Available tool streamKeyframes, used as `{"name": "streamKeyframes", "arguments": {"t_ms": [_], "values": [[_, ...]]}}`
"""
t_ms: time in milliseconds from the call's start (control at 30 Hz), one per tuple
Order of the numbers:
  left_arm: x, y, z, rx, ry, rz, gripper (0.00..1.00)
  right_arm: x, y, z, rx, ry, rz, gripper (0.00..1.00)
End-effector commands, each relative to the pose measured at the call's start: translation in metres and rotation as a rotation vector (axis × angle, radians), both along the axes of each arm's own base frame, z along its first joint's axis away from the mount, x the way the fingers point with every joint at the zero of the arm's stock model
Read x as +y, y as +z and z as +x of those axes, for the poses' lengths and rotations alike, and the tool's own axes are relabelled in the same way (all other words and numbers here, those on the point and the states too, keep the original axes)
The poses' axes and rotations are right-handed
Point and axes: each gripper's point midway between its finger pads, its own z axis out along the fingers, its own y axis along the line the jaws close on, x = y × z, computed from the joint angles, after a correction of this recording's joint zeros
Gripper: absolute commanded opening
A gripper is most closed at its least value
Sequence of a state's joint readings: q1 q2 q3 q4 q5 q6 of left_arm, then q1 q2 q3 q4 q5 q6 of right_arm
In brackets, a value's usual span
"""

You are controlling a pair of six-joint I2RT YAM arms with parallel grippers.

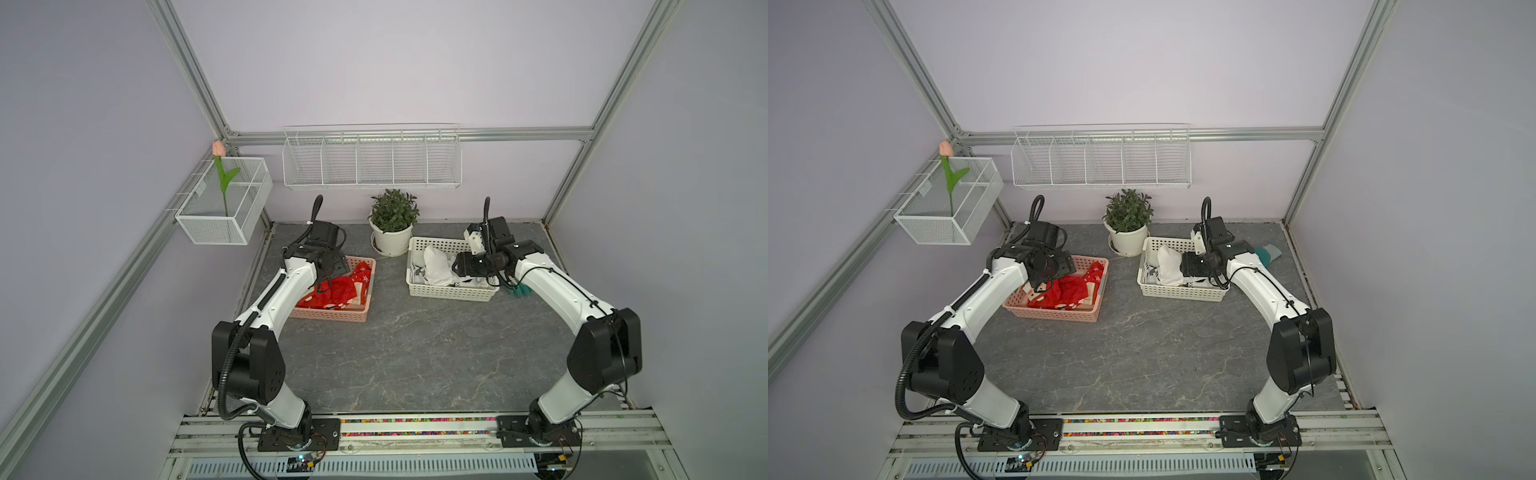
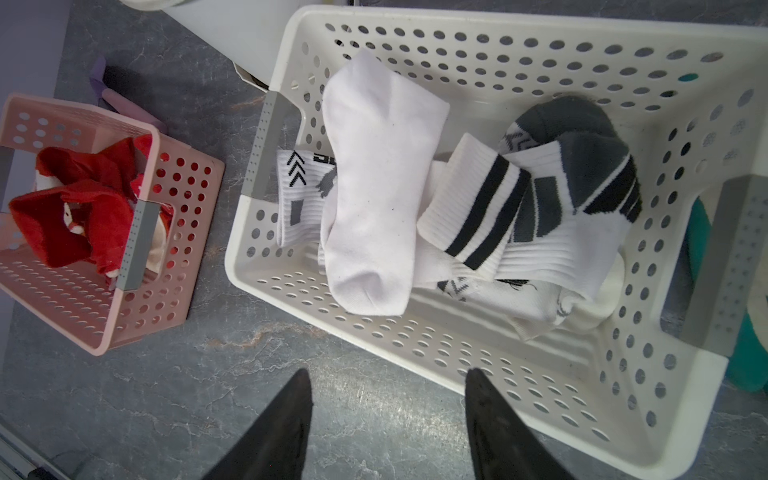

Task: Sort the socks into the basket by color
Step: Place the sock in the bin, then reset both arms

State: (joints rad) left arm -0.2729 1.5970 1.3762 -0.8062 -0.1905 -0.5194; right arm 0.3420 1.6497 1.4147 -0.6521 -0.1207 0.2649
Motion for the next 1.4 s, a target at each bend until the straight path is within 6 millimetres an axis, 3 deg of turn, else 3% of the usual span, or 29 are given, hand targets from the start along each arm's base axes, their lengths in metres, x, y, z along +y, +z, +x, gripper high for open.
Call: {"name": "streamKeyframes", "arguments": {"t_ms": [0,300,567,600,667,933,1067,1133,1367], "values": [[-0.01,0.007,0.0,-0.031,-0.054,-0.03,0.87,-0.001,0.012,-0.007,-0.042,0.001,0.015,0.61],[-0.025,0.042,0.001,-0.194,-0.172,0.01,0.87,-0.01,0.027,-0.016,-0.138,0.015,0.005,0.63],[-0.004,0.064,-0.007,-0.352,-0.177,0.132,0.85,-0.034,0.028,-0.023,-0.191,-0.028,-0.081,0.98],[0.001,0.067,-0.009,-0.376,-0.172,0.16,0.85,-0.038,0.028,-0.023,-0.203,-0.039,-0.093,0.89],[0.01,0.067,-0.013,-0.414,-0.159,0.213,0.85,-0.046,0.025,-0.025,-0.219,-0.06,-0.121,0.88],[0.052,0.052,-0.026,-0.562,-0.023,0.389,0.92,-0.093,0.023,-0.029,-0.488,-0.201,-0.228,0.88],[0.082,0.032,-0.025,-0.541,0.069,0.447,0.93,-0.118,0.026,-0.036,-0.674,-0.281,-0.296,0.88],[0.096,0.023,-0.023,-0.523,0.114,0.496,1.0,-0.128,0.023,-0.039,-0.727,-0.306,-0.329,0.89],[0.099,0.002,-0.01,-0.587,0.098,0.508,0.99,-0.154,-0.014,-0.032,-0.68,-0.386,-0.372,0.89]]}}
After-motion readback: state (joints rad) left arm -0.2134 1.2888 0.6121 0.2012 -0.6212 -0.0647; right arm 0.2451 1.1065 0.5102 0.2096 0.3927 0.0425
